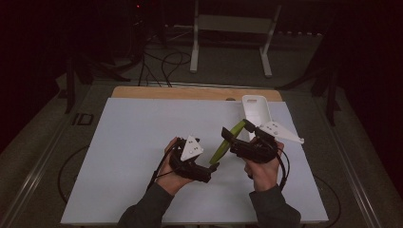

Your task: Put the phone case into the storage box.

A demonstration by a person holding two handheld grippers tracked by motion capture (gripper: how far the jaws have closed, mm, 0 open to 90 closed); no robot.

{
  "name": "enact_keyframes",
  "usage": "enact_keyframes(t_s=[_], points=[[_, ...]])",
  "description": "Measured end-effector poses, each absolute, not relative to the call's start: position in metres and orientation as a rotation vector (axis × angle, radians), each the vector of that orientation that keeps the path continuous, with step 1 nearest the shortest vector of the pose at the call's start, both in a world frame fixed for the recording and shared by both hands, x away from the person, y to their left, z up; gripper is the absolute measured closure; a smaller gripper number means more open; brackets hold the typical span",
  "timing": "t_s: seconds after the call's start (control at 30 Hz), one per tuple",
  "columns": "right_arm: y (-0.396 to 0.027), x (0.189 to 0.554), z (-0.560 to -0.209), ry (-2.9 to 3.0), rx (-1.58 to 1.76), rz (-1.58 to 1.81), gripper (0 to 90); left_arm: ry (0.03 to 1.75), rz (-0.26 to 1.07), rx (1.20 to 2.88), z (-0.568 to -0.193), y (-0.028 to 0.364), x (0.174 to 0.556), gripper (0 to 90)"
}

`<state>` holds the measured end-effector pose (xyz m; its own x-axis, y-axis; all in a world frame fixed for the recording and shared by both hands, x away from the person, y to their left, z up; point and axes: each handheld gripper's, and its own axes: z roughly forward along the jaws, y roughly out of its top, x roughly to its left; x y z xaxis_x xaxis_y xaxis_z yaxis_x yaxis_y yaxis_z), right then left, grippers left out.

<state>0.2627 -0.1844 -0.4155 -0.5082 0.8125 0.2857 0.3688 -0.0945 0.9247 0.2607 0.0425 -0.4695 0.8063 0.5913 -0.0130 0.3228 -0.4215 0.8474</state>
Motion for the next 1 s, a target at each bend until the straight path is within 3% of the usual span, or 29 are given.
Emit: enact_keyframes(t_s=[1.0], points=[[-0.187,0.271,-0.408,1.809,1.284,1.575,17.8,0.718,0.37,2.038,-0.466,0.074,0.259,1.8]])
